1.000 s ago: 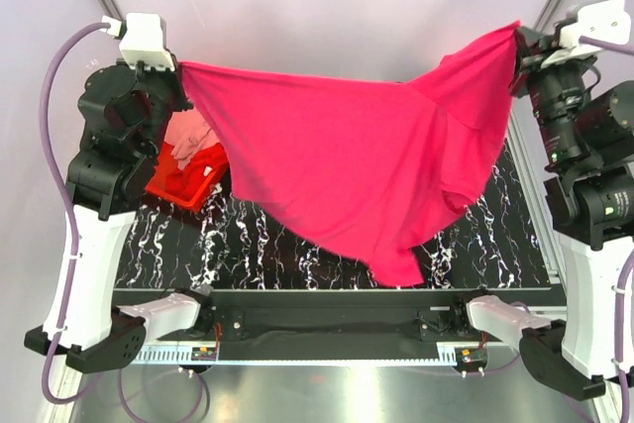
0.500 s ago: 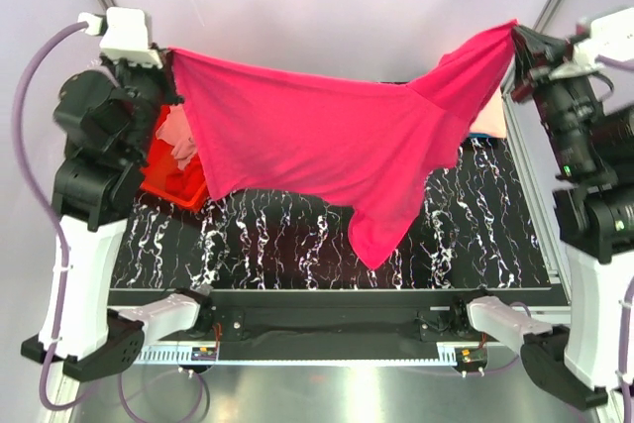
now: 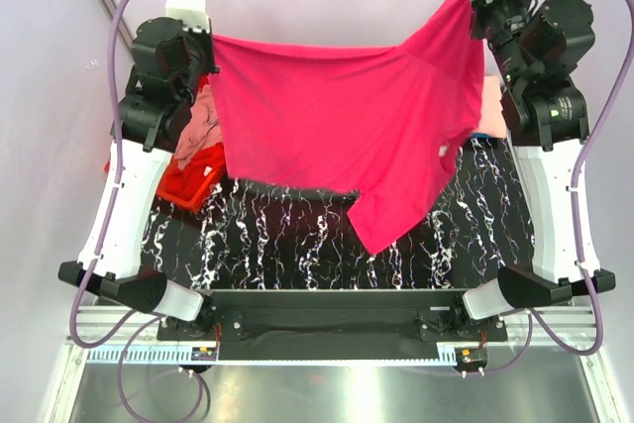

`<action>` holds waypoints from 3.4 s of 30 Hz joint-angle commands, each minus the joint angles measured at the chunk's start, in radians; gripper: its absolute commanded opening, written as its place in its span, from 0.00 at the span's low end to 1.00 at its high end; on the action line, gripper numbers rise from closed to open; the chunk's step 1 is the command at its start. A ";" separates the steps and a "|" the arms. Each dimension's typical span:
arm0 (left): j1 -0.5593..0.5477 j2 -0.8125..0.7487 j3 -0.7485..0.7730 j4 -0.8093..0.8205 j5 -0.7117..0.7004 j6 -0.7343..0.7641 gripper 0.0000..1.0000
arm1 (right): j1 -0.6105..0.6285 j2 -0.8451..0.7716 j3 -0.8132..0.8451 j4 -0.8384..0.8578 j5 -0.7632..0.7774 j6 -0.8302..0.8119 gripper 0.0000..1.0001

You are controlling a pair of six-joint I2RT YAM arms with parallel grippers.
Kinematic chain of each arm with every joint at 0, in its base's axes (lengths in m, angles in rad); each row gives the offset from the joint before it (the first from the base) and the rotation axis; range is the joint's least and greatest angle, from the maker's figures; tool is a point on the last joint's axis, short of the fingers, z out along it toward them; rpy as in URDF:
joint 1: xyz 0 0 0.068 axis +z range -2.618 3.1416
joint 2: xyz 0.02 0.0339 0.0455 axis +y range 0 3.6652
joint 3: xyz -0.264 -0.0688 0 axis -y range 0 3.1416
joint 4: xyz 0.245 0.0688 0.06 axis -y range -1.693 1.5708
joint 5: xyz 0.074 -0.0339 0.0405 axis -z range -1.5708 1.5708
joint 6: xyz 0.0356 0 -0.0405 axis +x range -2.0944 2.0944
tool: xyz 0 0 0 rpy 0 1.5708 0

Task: Fold and stack the t-shirts
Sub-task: Flatten the tshirt out

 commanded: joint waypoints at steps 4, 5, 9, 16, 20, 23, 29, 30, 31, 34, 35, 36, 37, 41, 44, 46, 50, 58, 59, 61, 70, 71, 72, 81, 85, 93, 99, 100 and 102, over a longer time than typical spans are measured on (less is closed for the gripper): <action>0.007 -0.109 0.069 0.144 -0.092 -0.011 0.00 | -0.003 -0.082 0.120 0.048 0.009 -0.044 0.00; 0.007 -0.126 0.054 0.144 -0.094 -0.005 0.00 | -0.004 -0.103 0.105 0.051 0.017 -0.050 0.00; 0.005 -0.229 -0.011 0.163 0.001 0.006 0.00 | -0.004 -0.191 0.060 -0.001 0.013 -0.052 0.00; 0.005 -0.441 -0.062 0.092 0.186 -0.066 0.00 | -0.003 -0.428 -0.019 -0.156 -0.184 0.031 0.00; 0.005 -0.513 -0.028 -0.002 0.270 -0.101 0.00 | -0.003 -0.518 0.016 -0.248 -0.195 0.066 0.00; 0.005 -0.563 -0.009 -0.065 0.299 -0.146 0.00 | -0.004 -0.573 0.060 -0.298 -0.196 0.084 0.00; 0.005 -0.591 -0.031 -0.136 0.368 -0.173 0.00 | -0.004 -0.572 0.122 -0.362 -0.186 0.071 0.00; 0.005 -0.590 -0.048 -0.129 0.388 -0.166 0.00 | -0.001 -0.564 0.110 -0.345 -0.166 0.059 0.00; 0.005 -0.584 -0.066 -0.117 0.404 -0.152 0.00 | -0.001 -0.556 0.091 -0.338 -0.155 0.028 0.00; 0.005 -0.550 -0.161 -0.082 0.341 -0.131 0.00 | 0.000 -0.524 -0.027 -0.279 -0.121 -0.032 0.00; 0.005 -0.542 -0.190 -0.070 0.330 -0.127 0.00 | -0.001 -0.518 -0.112 -0.259 -0.127 -0.040 0.00; 0.005 -0.535 -0.256 -0.039 0.323 -0.127 0.00 | -0.001 -0.512 -0.168 -0.200 -0.149 -0.046 0.00; 0.005 -0.519 -0.288 -0.024 0.316 -0.127 0.00 | -0.001 -0.512 -0.224 -0.165 -0.164 -0.055 0.00; 0.005 -0.485 -0.518 0.088 0.314 -0.132 0.00 | -0.001 -0.519 -0.616 0.018 -0.199 -0.041 0.00; 0.005 -0.443 -0.690 0.154 0.253 -0.121 0.00 | 0.000 -0.530 -0.886 0.196 -0.215 -0.021 0.00; 0.007 -0.377 -0.756 0.205 0.225 -0.086 0.00 | 0.000 -0.489 -0.993 0.342 -0.187 -0.009 0.00; 0.024 -0.190 -0.760 0.262 0.195 -0.061 0.00 | -0.004 -0.302 -1.153 0.595 -0.124 0.012 0.00; 0.143 0.274 -0.475 0.349 0.214 -0.066 0.00 | -0.075 0.141 -0.989 0.785 -0.160 0.028 0.00; 0.165 0.304 -0.438 0.351 0.227 -0.072 0.00 | -0.086 0.171 -0.940 0.793 -0.172 0.025 0.00; 0.182 0.387 -0.338 0.348 0.266 -0.084 0.00 | -0.093 0.255 -0.853 0.790 -0.179 0.011 0.00; 0.203 0.588 -0.135 0.358 0.300 -0.057 0.00 | -0.099 0.543 -0.512 0.732 -0.235 -0.054 0.00; 0.205 0.595 -0.135 0.380 0.302 -0.051 0.00 | -0.098 0.586 -0.486 0.721 -0.235 -0.057 0.00; 0.205 0.599 -0.134 0.387 0.302 -0.042 0.00 | -0.099 0.609 -0.458 0.712 -0.233 -0.069 0.00; 0.211 0.638 -0.112 0.381 0.257 0.005 0.00 | -0.099 0.668 -0.378 0.663 -0.187 -0.008 0.00; 0.209 0.549 -0.144 0.348 0.201 -0.011 0.00 | -0.099 0.570 -0.429 0.638 -0.060 0.000 0.00; 0.193 0.162 -0.183 0.262 0.061 -0.063 0.00 | -0.098 0.133 -0.383 0.272 -0.109 0.149 0.00; 0.070 -0.060 -0.215 0.197 0.037 -0.032 0.00 | -0.099 -0.136 -0.505 0.230 0.026 0.164 0.00; 0.050 -0.089 -0.217 0.188 0.027 -0.037 0.00 | -0.099 -0.162 -0.504 0.213 0.053 0.154 0.00; 0.001 -0.172 -0.204 0.156 0.015 -0.055 0.00 | -0.099 -0.222 -0.468 0.174 0.097 0.124 0.00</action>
